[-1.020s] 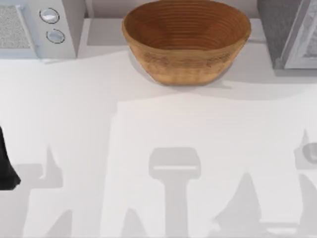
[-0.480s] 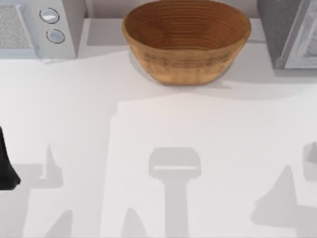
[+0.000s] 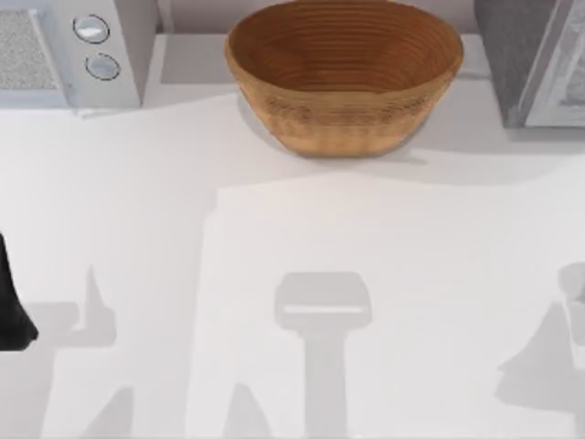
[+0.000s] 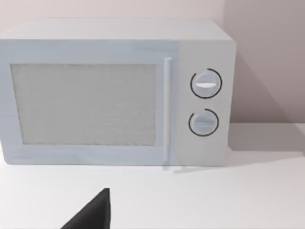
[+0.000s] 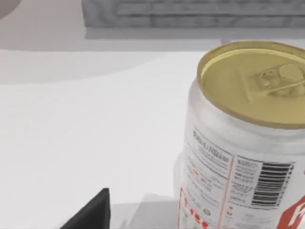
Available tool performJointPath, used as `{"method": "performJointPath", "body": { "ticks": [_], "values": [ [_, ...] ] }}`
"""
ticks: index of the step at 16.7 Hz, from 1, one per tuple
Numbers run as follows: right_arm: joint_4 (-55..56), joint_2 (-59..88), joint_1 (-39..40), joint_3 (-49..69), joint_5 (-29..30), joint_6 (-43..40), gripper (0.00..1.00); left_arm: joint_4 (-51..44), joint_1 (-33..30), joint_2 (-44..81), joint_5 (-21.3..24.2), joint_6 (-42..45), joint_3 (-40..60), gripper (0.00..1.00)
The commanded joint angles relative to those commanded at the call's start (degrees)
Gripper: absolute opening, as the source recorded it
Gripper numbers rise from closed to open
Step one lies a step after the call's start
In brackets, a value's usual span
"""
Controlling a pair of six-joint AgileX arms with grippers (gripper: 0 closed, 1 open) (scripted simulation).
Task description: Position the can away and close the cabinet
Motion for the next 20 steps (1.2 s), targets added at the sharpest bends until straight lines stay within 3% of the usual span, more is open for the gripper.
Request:
{"method": "performJointPath", "body": {
  "ticks": [11, 20],
  "values": [
    [4.1, 4.5, -0.5, 0.2, -0.4, -0.2, 1.0, 0.0, 0.0, 0.0, 0.0, 0.0, 0.0, 1.0],
    [-2.0, 11.2, 3.1, 13.3, 3.3, 0.9, 1.0, 0.0, 0.0, 0.0, 0.0, 0.0, 0.0, 1.0]
  ]
}}
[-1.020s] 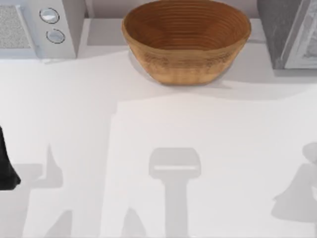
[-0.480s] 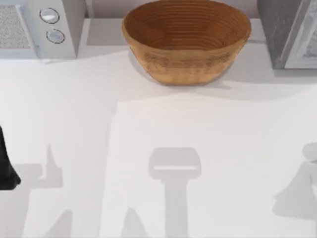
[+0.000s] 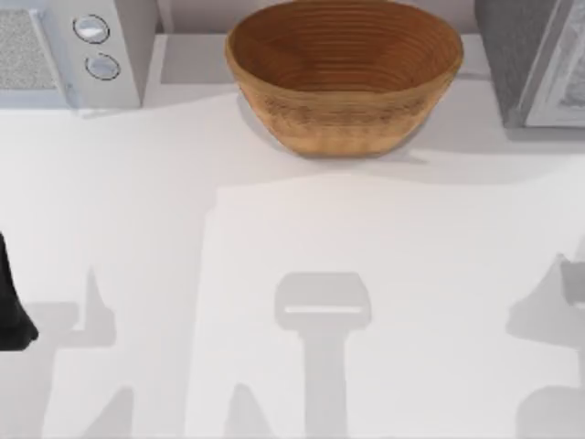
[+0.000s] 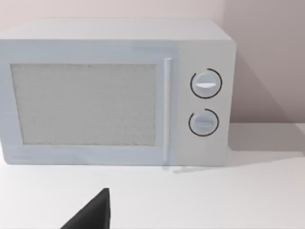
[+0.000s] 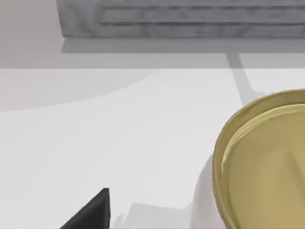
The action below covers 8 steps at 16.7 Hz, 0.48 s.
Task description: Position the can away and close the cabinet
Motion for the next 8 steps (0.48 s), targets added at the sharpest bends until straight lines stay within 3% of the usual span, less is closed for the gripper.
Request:
{"method": "performJointPath", "body": {
  "ticks": [4, 8],
  "values": [
    [-0.1, 0.1, 0.1, 0.2, 0.1, 0.0, 1.0, 0.0, 0.0, 0.0, 0.0, 0.0, 0.0, 1.0],
    [-0.1, 0.1, 0.1, 0.2, 0.1, 0.0, 0.7, 0.0, 0.0, 0.0, 0.0, 0.0, 0.0, 1.0]
  ]
}}
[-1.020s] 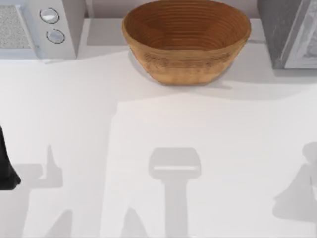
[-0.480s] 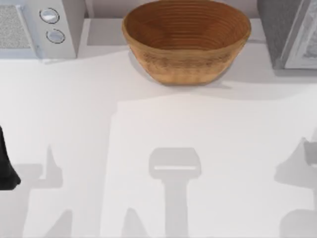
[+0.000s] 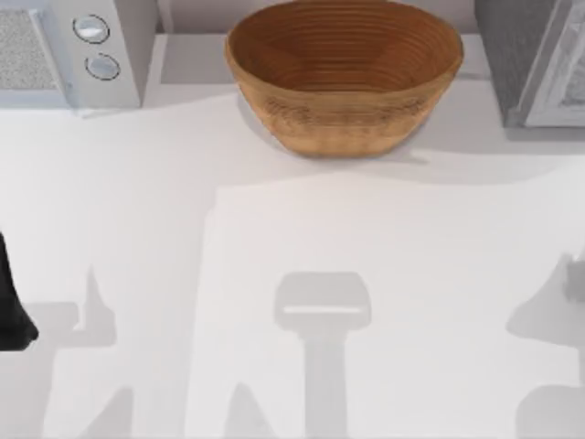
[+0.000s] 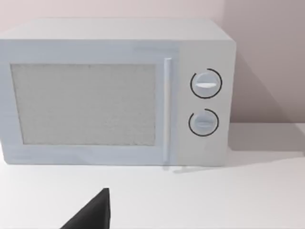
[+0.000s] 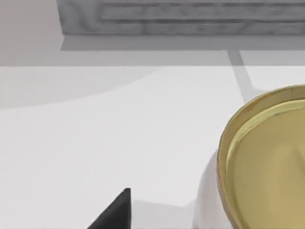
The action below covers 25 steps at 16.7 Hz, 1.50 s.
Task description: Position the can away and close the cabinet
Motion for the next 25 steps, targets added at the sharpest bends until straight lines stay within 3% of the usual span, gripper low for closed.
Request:
{"method": "performJointPath", "body": {
  "ticks": [9, 20, 25],
  "values": [
    [0.0, 0.0, 0.0, 0.0, 0.0, 0.0, 0.02, 0.0, 0.0, 0.0, 0.0, 0.0, 0.0, 1.0],
    [-0.7, -0.8, 0.0, 0.1, 0.0, 0.1, 0.0, 0.0, 0.0, 0.0, 0.0, 0.0, 0.0, 1.0],
    [-12.7, -11.3, 0.0, 2.5, -0.3, 0.2, 0.0, 0.0, 0.0, 0.0, 0.0, 0.0, 0.0, 1.0]
  ]
}}
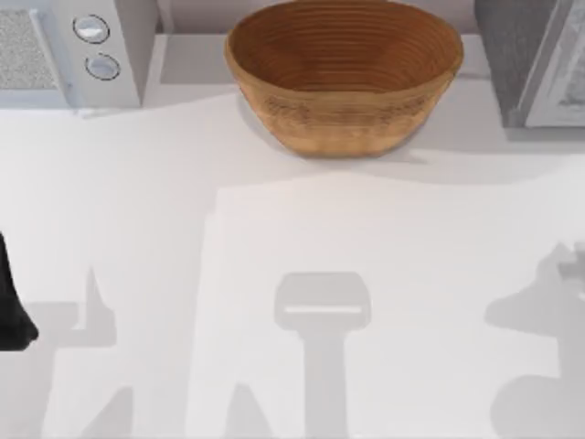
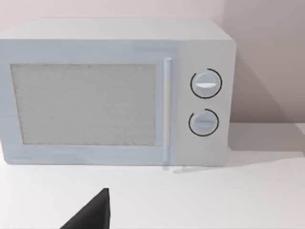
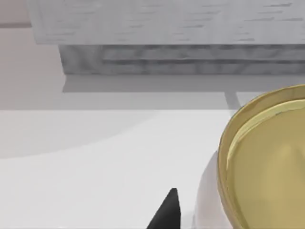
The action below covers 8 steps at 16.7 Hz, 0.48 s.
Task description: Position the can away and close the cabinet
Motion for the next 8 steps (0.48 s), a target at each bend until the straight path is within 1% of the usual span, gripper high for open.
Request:
{"method": "performJointPath", "body": {
  "ticks": [8],
  "values": [
    [-39.1, -29.4, 0.1, 6.2, -0.4, -0.1, 0.0, 0.0, 0.0, 0.0, 0.0, 0.0, 0.0, 1.0]
  ]
}}
